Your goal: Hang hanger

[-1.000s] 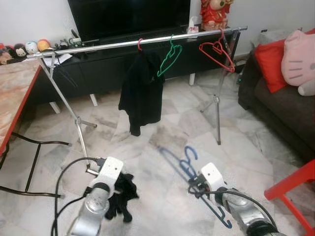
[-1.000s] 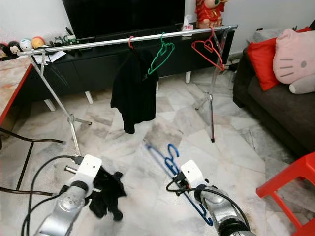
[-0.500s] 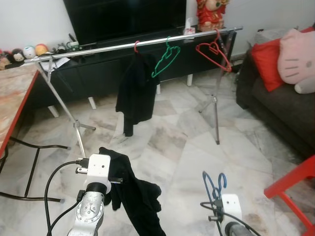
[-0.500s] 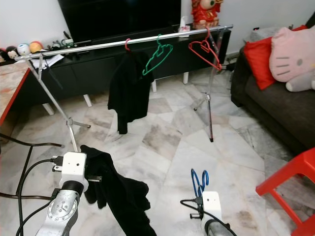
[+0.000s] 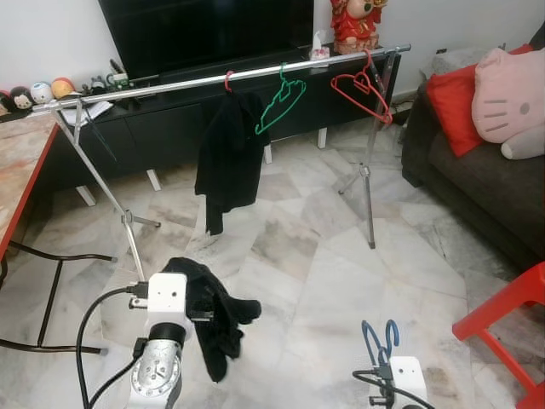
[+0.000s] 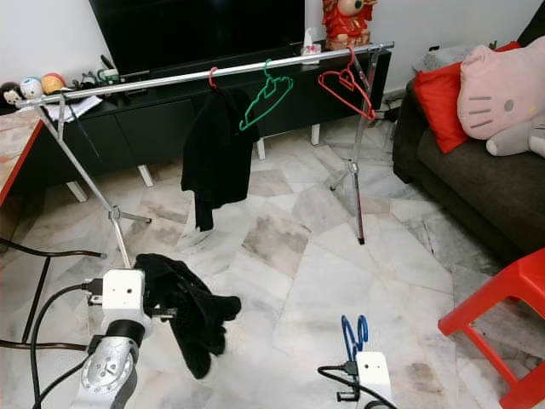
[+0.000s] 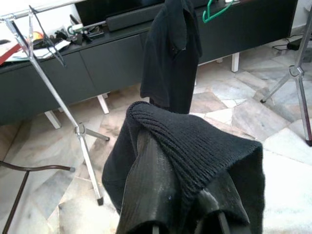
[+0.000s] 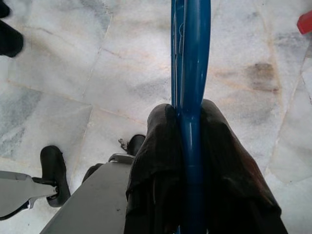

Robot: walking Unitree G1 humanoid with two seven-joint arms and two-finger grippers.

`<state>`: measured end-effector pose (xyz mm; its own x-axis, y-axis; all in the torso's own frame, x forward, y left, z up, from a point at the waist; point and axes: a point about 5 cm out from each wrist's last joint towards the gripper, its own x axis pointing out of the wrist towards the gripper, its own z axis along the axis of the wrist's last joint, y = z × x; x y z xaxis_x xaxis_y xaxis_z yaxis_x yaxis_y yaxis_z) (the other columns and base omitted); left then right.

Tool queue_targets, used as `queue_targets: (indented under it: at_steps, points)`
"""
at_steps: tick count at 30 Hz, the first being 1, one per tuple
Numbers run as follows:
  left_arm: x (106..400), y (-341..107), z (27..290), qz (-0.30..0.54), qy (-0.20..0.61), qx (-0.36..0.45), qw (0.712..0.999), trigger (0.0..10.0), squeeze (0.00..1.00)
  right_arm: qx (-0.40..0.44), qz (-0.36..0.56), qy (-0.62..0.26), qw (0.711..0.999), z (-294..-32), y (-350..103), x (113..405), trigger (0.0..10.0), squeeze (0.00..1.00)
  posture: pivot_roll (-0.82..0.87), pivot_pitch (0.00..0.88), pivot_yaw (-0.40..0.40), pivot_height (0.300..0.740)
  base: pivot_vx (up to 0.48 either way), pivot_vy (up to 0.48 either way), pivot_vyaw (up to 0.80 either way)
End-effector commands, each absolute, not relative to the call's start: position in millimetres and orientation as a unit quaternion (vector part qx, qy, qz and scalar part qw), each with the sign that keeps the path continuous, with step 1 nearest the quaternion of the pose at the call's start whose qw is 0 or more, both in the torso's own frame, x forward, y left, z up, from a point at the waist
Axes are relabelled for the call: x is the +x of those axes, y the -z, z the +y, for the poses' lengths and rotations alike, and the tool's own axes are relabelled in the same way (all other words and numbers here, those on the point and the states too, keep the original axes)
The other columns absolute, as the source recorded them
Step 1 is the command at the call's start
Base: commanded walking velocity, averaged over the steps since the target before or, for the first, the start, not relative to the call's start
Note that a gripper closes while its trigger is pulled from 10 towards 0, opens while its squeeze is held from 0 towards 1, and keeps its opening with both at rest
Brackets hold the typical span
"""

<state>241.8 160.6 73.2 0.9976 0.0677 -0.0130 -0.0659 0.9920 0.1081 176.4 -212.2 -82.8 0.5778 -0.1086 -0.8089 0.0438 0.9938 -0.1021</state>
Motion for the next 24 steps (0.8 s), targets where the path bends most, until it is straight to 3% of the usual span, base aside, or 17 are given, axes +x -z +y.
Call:
queue_targets:
  at_steps: [1, 4, 9, 16, 21, 24]
  points:
    - [241, -76, 166, 0.003, -0.047, 0.058, 0.997, 10.0, 0.0, -0.032, 0.456, 0.039, 0.889, -209, 82, 180, 10.0, 0.0, -0.13, 0.0, 0.066, 0.74, 0.0, 0.0, 0.0]
    - [241, -76, 166, 0.003, -0.047, 0.058, 0.997, 10.0, 0.0, -0.032, 0.456, 0.039, 0.889, -209, 82, 180, 10.0, 0.0, -0.13, 0.0, 0.066, 0.74, 0.0, 0.0, 0.0]
    - [235, -73, 167, 0.013, -0.064, 0.048, 0.997, 10.0, 0.0, -0.053, 0.455, 0.019, 0.889, -211, 84, 173, 10.0, 0.0, -0.12, 0.0, 0.048, 0.74, 0.0, 0.0, 0.66]
    - [236, -77, 175, 0.011, -0.073, 0.052, 0.996, 10.0, 0.0, -0.054, 0.457, 0.006, 0.888, -203, 85, 174, 10.0, 0.0, -0.12, 0.0, 0.064, 0.74, 0.0, 0.276, 0.06]
    - [237, -79, 170, 0.013, -0.065, 0.05, 0.997, 10.0, 0.0, -0.058, 0.469, 0.009, 0.881, -204, 89, 166, 10.0, 0.0, -0.11, 0.0, 0.074, 0.74, 0.0, 0.334, 0.75]
    - [238, -82, 171, 0.01, -0.062, 0.052, 0.997, 10.0, 0.0, -0.044, 0.473, 0.014, 0.88, -204, 90, 164, 10.0, 0.0, -0.1, 0.0, 0.078, 0.74, 0.0, 0.368, 0.0]
